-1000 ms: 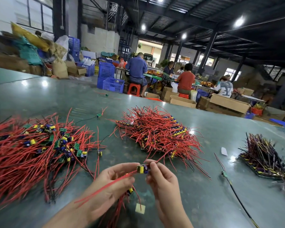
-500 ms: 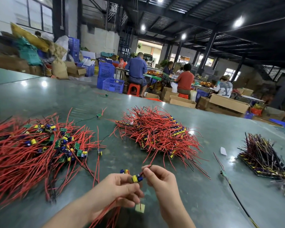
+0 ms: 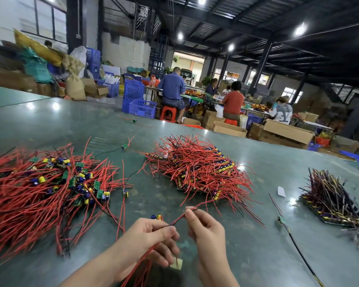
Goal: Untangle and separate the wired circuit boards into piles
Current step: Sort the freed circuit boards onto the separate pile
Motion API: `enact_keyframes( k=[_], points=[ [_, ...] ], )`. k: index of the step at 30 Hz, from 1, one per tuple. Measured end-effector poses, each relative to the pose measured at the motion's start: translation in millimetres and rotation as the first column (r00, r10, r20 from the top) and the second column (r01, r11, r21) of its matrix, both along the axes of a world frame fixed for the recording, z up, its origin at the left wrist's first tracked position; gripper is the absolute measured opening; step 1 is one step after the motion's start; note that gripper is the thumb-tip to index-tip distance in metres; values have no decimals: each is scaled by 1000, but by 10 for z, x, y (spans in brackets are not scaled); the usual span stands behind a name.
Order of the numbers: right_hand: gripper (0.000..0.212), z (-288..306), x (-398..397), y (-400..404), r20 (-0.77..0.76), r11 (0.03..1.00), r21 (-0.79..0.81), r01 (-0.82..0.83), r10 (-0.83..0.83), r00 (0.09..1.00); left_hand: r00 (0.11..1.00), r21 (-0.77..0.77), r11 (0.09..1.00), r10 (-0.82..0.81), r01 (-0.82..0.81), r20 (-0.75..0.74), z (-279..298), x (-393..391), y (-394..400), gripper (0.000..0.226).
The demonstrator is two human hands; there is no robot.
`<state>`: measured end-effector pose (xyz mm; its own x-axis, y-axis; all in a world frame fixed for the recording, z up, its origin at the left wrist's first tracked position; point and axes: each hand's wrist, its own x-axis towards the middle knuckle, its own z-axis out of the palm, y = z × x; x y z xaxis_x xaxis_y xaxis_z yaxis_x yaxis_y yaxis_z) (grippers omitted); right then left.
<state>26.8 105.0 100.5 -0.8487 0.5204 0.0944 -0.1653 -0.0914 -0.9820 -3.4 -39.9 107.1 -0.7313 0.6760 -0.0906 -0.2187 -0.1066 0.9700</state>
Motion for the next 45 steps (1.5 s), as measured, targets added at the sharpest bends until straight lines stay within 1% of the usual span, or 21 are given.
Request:
enact_keyframes(
  k=[3, 10, 13, 16, 19, 20, 22, 23, 25, 26, 28, 30, 31, 32, 35, 38, 40, 41, 42, 43, 45],
  points=[
    [8, -23, -28, 88, 26, 991, -109, 81, -78, 997, 1000, -9, 1000, -22, 22, -8, 10, 12, 9, 31],
    [7, -14, -48, 319, 87, 951, -210, 227, -213, 973, 996, -26, 997, -76, 75, -39, 14, -8, -19, 25],
    [8, 9, -42, 351, 51, 945, -300, 133, -123, 991, 998, -44, 998, -46, 44, -50, 19, -37, -44, 27],
    [17, 55, -43, 355, 1, 894, -448, -18, 20, 1000, 998, -58, 998, -12, 9, -60, 32, -101, -101, 30],
    [11, 61, -46, 345, -28, 848, -527, -53, 45, 999, 995, -99, 995, -38, 30, -87, 28, -119, -127, 26],
    [13, 53, -39, 338, -2, 880, -475, -6, 6, 1000, 994, -123, 992, -43, 30, -103, 12, -116, -123, 22],
    [16, 37, -22, 363, 67, 961, -235, 146, -134, 989, 987, -187, 982, -25, -6, -160, -29, -112, -105, 16],
    [14, 33, -11, 378, 78, 970, -129, 207, -199, 977, 979, -220, 975, -8, -38, -203, -50, -110, -98, 17],
    [10, 36, 1, 401, 73, 967, -82, 241, -236, 969, 959, -253, 962, 24, -98, -283, -73, -107, -92, 19],
    [11, 46, 0, 402, 68, 966, -130, 225, -218, 974, 952, -255, 960, 34, -116, -304, -74, -107, -91, 19],
    [16, 74, -9, 380, 35, 924, -361, 128, -124, 992, 950, -253, 961, 29, -112, -310, -63, -102, -84, 19],
    [19, 88, -21, 355, -39, 790, -613, -13, -14, 999, 959, -241, 968, 3, -75, -284, -44, -90, -68, 17],
    [20, 86, -29, 349, -76, 732, -680, -55, 4, 997, 963, -231, 971, -6, -58, -268, -37, -85, -65, 16],
    [19, 85, -31, 351, -103, 714, -696, -77, 7, 995, 967, -218, 975, -11, -47, -255, -28, -83, -66, 16],
    [14, 83, -30, 377, -67, 826, -563, -30, -9, 998, 970, -174, 982, 31, -74, -241, -12, -111, -103, 12],
    [13, 59, -28, 419, 29, 908, -412, 78, -72, 997, 943, -114, 965, 198, -235, -267, -3, -188, -153, 12],
    [13, 41, -40, 443, 47, 885, -459, 82, -68, 997, 869, -100, 917, 327, -387, -372, 8, -266, -228, 12],
    [14, 37, -44, 446, 54, 868, -491, 77, -57, 997, 782, -110, 864, 383, -492, -491, 10, -310, -282, 11],
    [14, 37, -49, 444, 64, 855, -514, 74, -48, 997, 644, -110, 780, 418, -616, -641, 15, -360, -363, 11],
    [15, 32, -54, 444, 75, 848, -524, 75, -42, 996, 460, -95, 657, 409, -748, -788, 29, -410, -461, 10],
    [16, 19, -57, 443, 89, 847, -527, 78, -37, 995, 101, -6, 336, 265, -942, -959, 63, -501, -638, 11]
  ],
)
